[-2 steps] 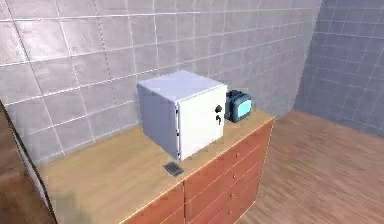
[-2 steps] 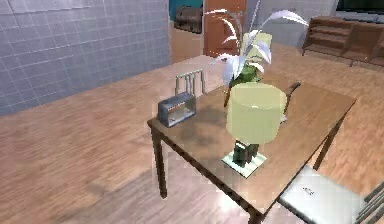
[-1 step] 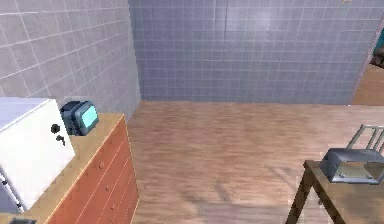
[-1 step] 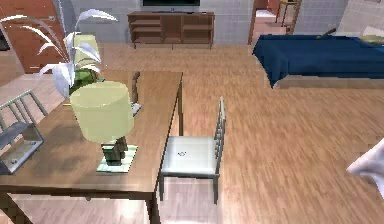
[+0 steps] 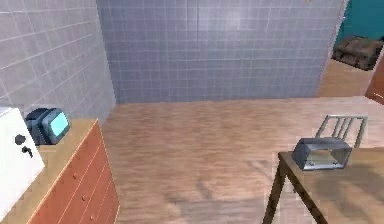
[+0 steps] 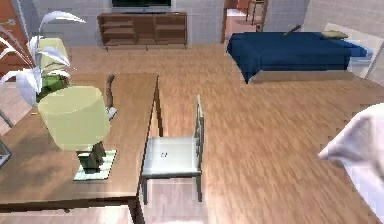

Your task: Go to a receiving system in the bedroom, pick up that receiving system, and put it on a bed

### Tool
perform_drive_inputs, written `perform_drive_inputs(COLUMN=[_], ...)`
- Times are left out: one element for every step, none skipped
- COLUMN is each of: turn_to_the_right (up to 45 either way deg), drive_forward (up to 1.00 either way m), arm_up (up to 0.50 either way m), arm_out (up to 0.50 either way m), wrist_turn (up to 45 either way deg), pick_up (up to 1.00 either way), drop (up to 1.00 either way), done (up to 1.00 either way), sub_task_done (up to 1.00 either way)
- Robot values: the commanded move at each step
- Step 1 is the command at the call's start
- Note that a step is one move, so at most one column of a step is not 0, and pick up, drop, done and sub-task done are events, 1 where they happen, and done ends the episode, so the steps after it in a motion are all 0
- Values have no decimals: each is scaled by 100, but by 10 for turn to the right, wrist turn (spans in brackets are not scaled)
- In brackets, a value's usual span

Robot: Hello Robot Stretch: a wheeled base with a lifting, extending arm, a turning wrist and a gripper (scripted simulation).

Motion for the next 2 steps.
perform_drive_inputs(turn_to_the_right=[0,-180], drive_forward=[60,0], arm_up=[0,0], arm_out=[0,0], wrist_turn=[0,0], pick_up=[0,0], drop=[0,0], done=[0,0], sub_task_done=[0,0])
